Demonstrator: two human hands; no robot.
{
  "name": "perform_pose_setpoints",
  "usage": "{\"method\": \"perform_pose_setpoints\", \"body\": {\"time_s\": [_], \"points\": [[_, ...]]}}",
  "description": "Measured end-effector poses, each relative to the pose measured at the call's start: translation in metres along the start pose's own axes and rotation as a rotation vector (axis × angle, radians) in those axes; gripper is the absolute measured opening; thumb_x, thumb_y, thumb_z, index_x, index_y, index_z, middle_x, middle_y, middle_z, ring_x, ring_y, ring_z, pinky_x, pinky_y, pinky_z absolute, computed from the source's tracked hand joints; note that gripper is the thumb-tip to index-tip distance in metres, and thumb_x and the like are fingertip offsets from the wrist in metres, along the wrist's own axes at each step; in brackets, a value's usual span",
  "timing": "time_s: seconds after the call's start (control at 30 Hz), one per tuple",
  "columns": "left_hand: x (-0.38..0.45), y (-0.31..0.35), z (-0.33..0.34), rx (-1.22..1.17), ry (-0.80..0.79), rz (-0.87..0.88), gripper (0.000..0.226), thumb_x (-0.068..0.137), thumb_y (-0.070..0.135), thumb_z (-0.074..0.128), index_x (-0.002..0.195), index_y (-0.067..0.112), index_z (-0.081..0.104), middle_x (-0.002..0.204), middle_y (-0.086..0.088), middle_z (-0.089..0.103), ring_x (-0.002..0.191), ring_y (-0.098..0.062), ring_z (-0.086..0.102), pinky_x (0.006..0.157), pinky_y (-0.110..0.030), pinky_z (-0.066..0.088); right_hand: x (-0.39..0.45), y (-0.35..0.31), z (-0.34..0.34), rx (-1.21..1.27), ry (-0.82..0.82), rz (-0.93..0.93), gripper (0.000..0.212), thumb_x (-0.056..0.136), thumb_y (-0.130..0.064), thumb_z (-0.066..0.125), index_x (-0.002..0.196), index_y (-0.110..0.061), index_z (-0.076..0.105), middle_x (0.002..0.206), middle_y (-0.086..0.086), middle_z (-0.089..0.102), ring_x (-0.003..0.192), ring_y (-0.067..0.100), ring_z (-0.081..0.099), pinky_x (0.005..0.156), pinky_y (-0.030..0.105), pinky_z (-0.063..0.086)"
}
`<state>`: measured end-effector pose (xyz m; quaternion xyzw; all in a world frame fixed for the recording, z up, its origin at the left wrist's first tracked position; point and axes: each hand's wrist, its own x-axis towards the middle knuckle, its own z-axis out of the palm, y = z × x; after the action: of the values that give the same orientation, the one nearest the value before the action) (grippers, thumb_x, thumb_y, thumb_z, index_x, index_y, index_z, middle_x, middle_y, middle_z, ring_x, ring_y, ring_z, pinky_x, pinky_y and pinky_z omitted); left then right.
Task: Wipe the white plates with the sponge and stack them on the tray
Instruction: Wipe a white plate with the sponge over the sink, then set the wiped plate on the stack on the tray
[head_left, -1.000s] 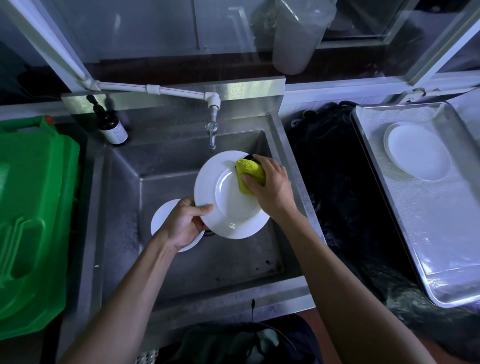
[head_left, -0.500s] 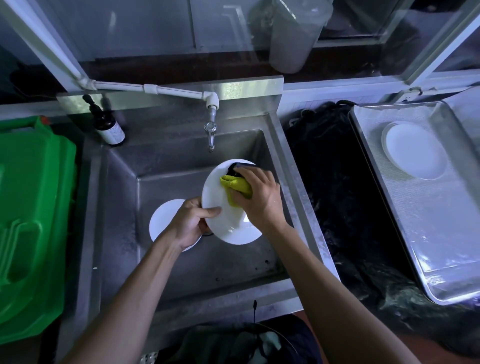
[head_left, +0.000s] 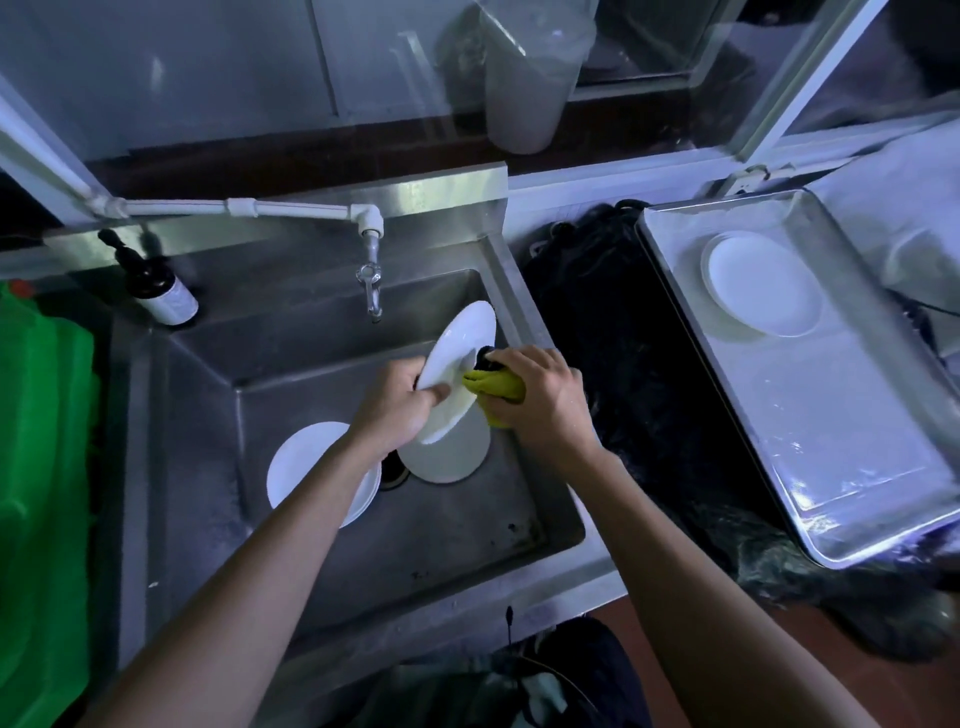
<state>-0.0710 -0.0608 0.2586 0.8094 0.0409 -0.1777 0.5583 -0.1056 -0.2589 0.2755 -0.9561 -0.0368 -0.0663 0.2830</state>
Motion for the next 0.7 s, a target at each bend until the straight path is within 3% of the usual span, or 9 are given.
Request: {"method": "perform_pose_setpoints", "body": {"time_s": [0.07, 0.17, 0.23, 0.3, 0.4, 0.53, 0.7], "points": [[0.008, 0.013, 0.008, 0.206, 0.021, 0.127, 0.014, 0.081, 0.028, 0.063, 0.08, 0.015, 0.062, 0.07, -0.001, 0.063, 0.065, -0.022, 0.058, 0.063, -0.046, 0.051, 0.003, 0.011, -0.011, -0.03, 0.007, -0.007, 0.05, 0.077, -0.035, 0.076, 0.125, -0.029, 0.066, 0.122, -0.009, 0.065, 0.111, 0.024, 0.056, 0.087, 0.046, 0.045], [0.017, 0.034, 0.025, 0.462, 0.111, 0.282, 0.029, 0.085, 0.017, 0.066, 0.065, 0.027, 0.047, 0.051, 0.005, 0.041, 0.049, -0.019, 0.041, 0.046, -0.032, 0.03, 0.008, 0.028, -0.031, -0.036, 0.023, 0.0, 0.05, 0.077, -0.034, 0.076, 0.125, -0.029, 0.066, 0.123, -0.009, 0.064, 0.111, 0.024, 0.055, 0.088, 0.046, 0.044], [0.019, 0.05, 0.038, 0.592, 0.125, 0.368, 0.024, 0.088, 0.013, 0.065, 0.071, 0.029, 0.058, 0.052, 0.002, 0.046, 0.047, -0.022, 0.047, 0.044, -0.031, 0.033, 0.01, 0.043, -0.046, -0.036, 0.045, -0.002, 0.051, 0.076, -0.032, 0.077, 0.125, -0.028, 0.066, 0.123, -0.007, 0.064, 0.111, 0.024, 0.055, 0.088, 0.046, 0.044], [0.021, 0.067, 0.053, 0.699, 0.126, 0.466, 0.02, 0.092, 0.013, 0.063, 0.098, 0.028, 0.075, 0.068, -0.009, 0.064, 0.062, -0.036, 0.062, 0.05, -0.036, 0.044, 0.011, 0.06, -0.062, -0.041, 0.07, 0.005, 0.053, 0.075, -0.031, 0.078, 0.126, -0.028, 0.066, 0.124, -0.007, 0.064, 0.11, 0.025, 0.055, 0.087, 0.045, 0.044], [0.032, 0.095, 0.079, 0.748, 0.12, 0.555, 0.043, 0.093, 0.005, 0.061, 0.127, 0.029, 0.071, 0.111, -0.01, 0.076, 0.094, -0.04, 0.069, 0.071, -0.043, 0.056, 0.008, 0.089, -0.088, -0.048, 0.104, 0.025, 0.054, 0.075, -0.033, 0.078, 0.128, -0.029, 0.065, 0.125, -0.009, 0.063, 0.109, 0.024, 0.054, 0.086, 0.044, 0.044], [0.054, 0.133, 0.123, 0.819, 0.032, 0.615, 0.054, 0.093, -0.001, 0.054, 0.135, 0.032, 0.065, 0.13, 0.0, 0.07, 0.117, -0.03, 0.064, 0.088, -0.044, 0.055, 0.004, 0.135, -0.126, -0.034, 0.165, 0.06, 0.056, 0.072, -0.032, 0.081, 0.126, -0.028, 0.067, 0.123, -0.007, 0.066, 0.109, 0.026, 0.057, 0.088, 0.048, 0.046], [0.084, 0.171, 0.194, 0.865, -0.018, 0.713, 0.053, 0.094, -0.004, 0.052, 0.135, 0.026, 0.065, 0.137, -0.001, 0.066, 0.123, -0.023, 0.064, 0.097, -0.037, 0.052, -0.003, 0.195, -0.171, -0.034, 0.22, 0.133, 0.056, 0.07, -0.031, 0.08, 0.125, -0.032, 0.066, 0.12, -0.011, 0.066, 0.106, 0.023, 0.056, 0.088, 0.048, 0.044]]}}
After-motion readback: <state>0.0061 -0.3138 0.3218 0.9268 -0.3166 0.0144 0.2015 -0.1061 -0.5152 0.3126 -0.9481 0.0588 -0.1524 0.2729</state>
